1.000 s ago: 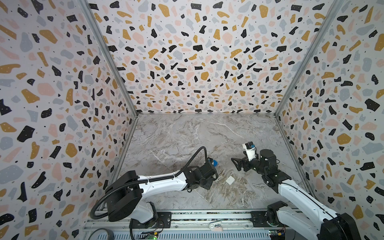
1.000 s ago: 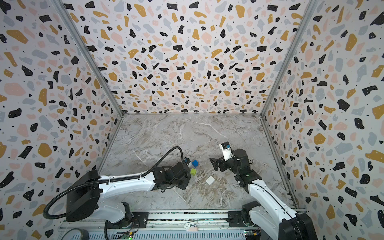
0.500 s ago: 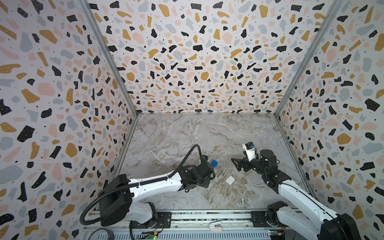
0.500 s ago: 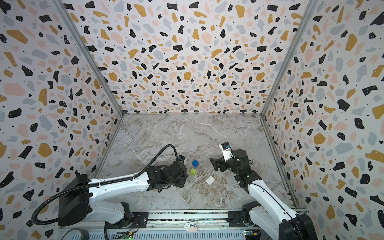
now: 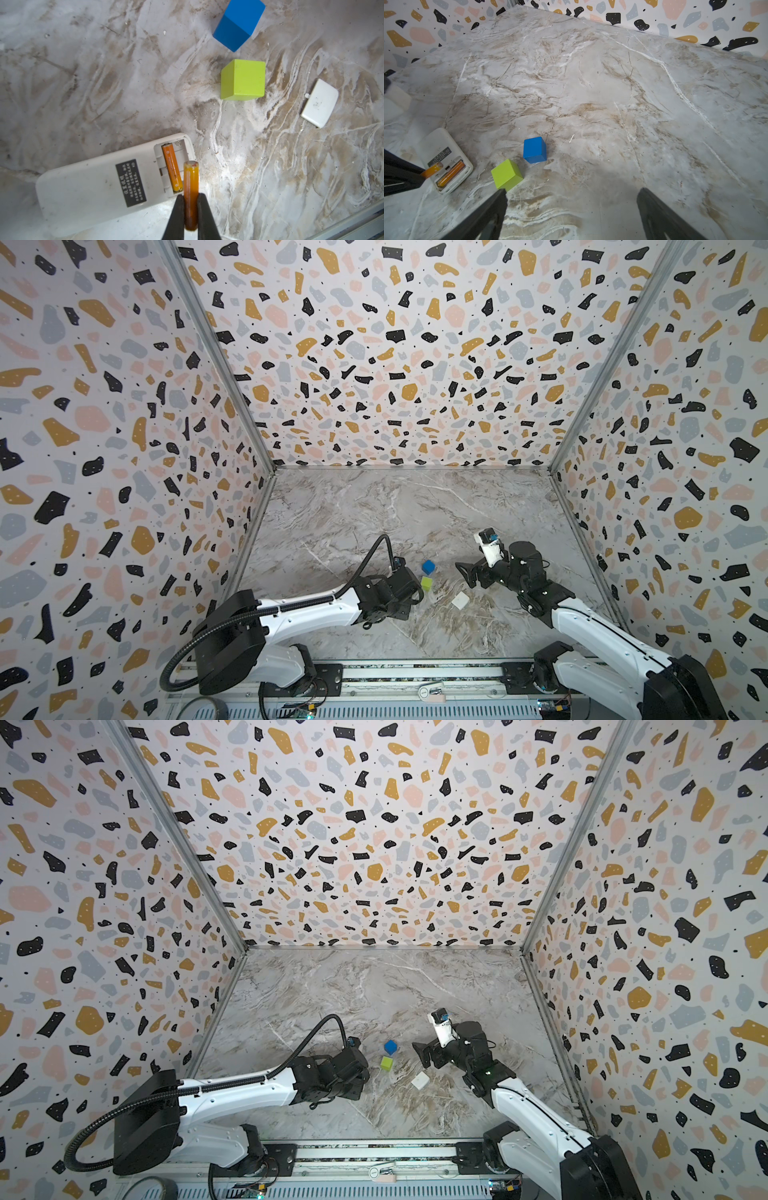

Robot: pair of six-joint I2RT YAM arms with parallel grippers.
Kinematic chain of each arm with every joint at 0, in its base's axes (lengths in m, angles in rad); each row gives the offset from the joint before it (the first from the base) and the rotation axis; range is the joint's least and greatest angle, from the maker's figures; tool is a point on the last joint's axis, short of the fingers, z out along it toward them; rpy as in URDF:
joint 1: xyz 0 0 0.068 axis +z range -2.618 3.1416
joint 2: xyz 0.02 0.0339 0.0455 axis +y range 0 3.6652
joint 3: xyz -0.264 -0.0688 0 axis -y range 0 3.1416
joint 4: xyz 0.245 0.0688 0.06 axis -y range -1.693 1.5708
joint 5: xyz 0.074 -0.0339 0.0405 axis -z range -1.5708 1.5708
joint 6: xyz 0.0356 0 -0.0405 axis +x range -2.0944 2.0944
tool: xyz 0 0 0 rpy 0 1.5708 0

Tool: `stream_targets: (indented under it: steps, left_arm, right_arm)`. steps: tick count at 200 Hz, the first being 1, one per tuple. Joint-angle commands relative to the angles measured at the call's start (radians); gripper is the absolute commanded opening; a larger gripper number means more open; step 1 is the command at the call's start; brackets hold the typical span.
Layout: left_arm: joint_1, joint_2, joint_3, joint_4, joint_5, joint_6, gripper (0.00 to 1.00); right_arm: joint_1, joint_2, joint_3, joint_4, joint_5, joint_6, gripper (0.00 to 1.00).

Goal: Load the batteries into the remote control
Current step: 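Carry the orange battery over the remote's open compartment with the left gripper, then lower the battery into the compartment beside the first and open the left gripper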

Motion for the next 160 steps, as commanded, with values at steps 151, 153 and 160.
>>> stream_targets:
  steps: [151,153,160]
  left_arm:
    - [0.033,0.092,0.007,0.004,0.046,0.028,0.08]
    - [0.033,0.093,0.008,0.004,0.047,0.027,0.08]
    - [0.033,0.095,0.010,0.003,0.047,0.027,0.08]
  right_arm:
    - [0.021,-0.012,0.024,-0.022,0.047,-0.014,1.00]
    - [0.021,-0.013,0.024,-0.022,0.048,-0.014,1.00]
    - [0.021,-0.015,0.025,-0.022,0.047,-0.014,1.00]
